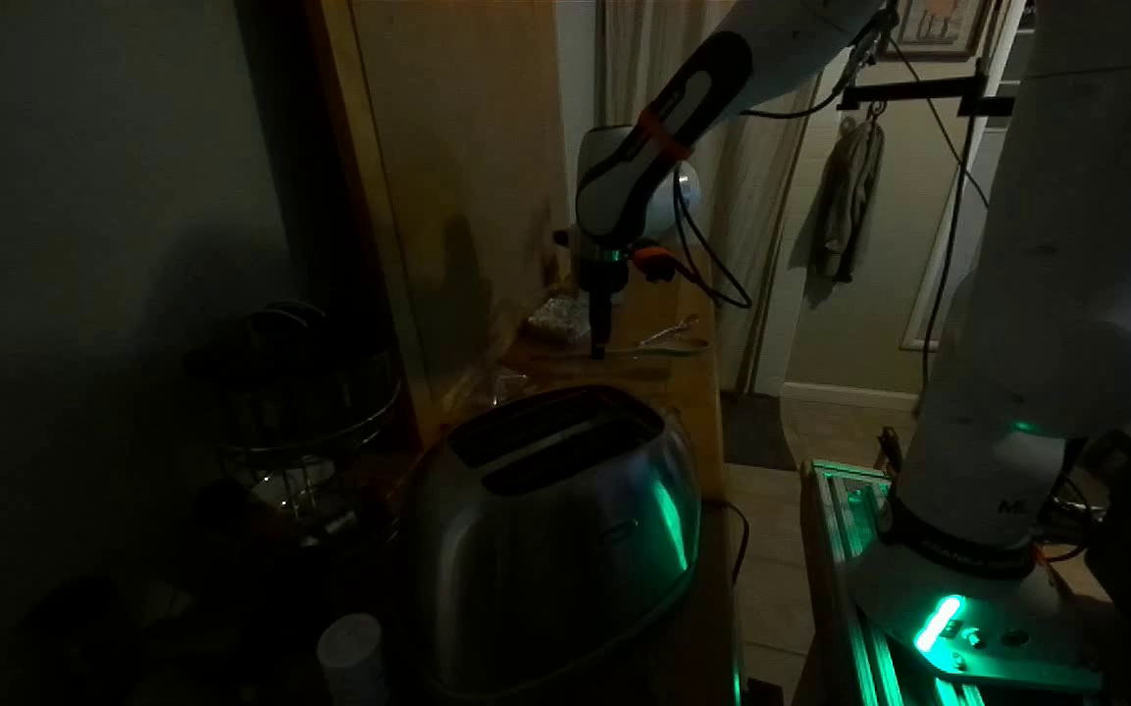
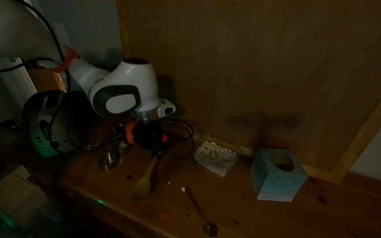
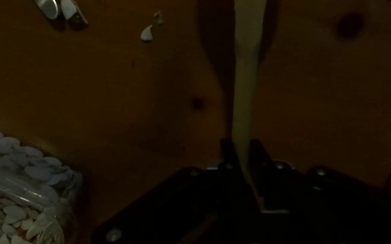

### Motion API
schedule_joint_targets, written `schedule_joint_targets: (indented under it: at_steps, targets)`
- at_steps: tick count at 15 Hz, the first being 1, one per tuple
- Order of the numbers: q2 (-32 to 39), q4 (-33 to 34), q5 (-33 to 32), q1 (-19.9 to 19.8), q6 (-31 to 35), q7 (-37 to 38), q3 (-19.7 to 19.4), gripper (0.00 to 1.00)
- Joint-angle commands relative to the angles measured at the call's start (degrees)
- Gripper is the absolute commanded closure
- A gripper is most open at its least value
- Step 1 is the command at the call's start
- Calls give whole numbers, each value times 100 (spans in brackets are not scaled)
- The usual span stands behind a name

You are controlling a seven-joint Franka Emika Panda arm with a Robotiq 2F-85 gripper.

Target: Put the orange thing on the wooden spoon then put it into the metal measuring cup

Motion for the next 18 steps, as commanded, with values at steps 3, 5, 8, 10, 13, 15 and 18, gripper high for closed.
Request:
schedule_joint_targets:
  at_steps: [3, 5, 8, 10, 13, 15, 18]
  targets:
    - [392, -11, 139, -154, 330, 23, 94, 93]
    - [479, -34, 146, -188, 356, 34, 120, 93]
    - [492, -13, 215, -207, 330, 34, 183, 53]
    - [390, -25, 203, -188, 308, 36, 222, 38]
    - [238, -16, 97, -143, 249, 63, 277, 18]
    - [95, -3, -26, -102, 253, 115, 299, 5]
    - [-164, 73, -254, -36, 88, 259, 299, 0]
